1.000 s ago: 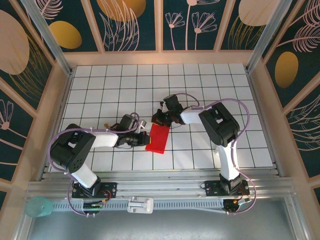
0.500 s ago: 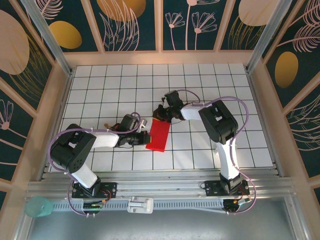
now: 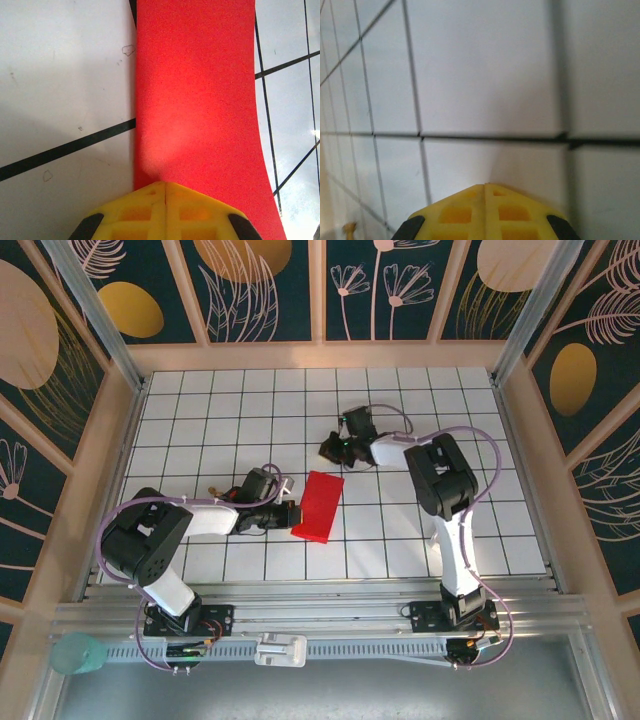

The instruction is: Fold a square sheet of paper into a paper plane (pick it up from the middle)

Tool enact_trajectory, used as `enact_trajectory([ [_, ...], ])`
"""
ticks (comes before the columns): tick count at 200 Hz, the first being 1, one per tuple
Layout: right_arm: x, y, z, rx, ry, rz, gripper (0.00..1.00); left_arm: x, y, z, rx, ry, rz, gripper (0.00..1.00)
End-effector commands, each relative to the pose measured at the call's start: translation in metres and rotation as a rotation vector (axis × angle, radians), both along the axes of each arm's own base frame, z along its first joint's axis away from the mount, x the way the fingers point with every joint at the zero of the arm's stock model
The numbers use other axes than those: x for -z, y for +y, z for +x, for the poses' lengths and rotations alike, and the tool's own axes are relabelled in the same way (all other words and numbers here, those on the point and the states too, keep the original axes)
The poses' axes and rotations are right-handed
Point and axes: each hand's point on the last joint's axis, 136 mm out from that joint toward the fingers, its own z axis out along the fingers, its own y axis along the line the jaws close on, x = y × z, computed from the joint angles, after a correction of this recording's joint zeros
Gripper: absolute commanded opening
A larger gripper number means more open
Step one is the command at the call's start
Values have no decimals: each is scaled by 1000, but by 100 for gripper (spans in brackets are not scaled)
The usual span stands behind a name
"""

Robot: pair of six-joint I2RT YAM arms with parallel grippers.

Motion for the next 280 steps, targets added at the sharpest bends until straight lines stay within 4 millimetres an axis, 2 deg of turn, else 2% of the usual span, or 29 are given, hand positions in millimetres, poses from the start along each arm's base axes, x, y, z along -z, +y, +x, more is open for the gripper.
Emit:
enact_trajectory([
  [1, -42, -3, -2, -54, -138, -7, 0, 73, 72, -65, -55, 268, 344, 0],
  [11, -51, 3, -17, -81, -149, 21, 0, 71, 71, -64, -56, 266, 340, 0],
  [25, -53, 12, -40, -122, -139, 40, 0, 71, 71, -63, -61, 263, 339, 0],
  [43, -48, 27, -70, -172, -117, 53, 0, 70, 70, -62, -65, 264, 335, 0],
  [51, -47, 29, -77, -178, -109, 62, 0, 70, 70, -62, -66, 265, 335, 0],
  [54, -46, 36, -84, -197, -104, 65, 0, 70, 70, -62, -67, 266, 335, 0],
  [79, -33, 60, -106, -259, -73, 76, 0, 70, 70, -62, -69, 267, 336, 0],
  [95, -22, 70, -110, -280, -51, 74, 0, 70, 69, -61, -69, 266, 334, 0],
  [113, -11, 71, -109, -281, -31, 67, 0, 68, 68, -60, -70, 266, 331, 0],
  [116, -10, 71, -109, -280, -30, 64, 0, 62, 65, -55, -71, 244, 315, 0],
  [154, 15, 58, -115, -268, 11, 23, 0, 34, 48, -34, -93, 186, 242, 0],
  [177, 29, 50, -117, -265, 27, -3, 0, 2, 31, -14, -103, 127, 157, 16],
  [199, 34, 46, -120, -267, 34, -7, 0, -34, 15, 7, -108, 53, 65, 30],
  [214, 37, 44, -121, -270, 36, -17, 0, -54, 7, 22, -117, 11, -19, 33],
  [225, 39, 43, -123, -273, 39, -24, 0, -60, 0, 27, -112, 13, -74, 30],
  [259, 42, 38, -126, -268, 46, -27, 0, -49, -20, 38, -60, 78, -142, 0],
  [276, 42, 38, -127, -265, 45, -25, 0, -45, -21, 46, -55, 78, -145, 0],
  [280, 41, 38, -127, -266, 44, -25, 0, -37, -21, 47, -56, 96, -138, 0],
])
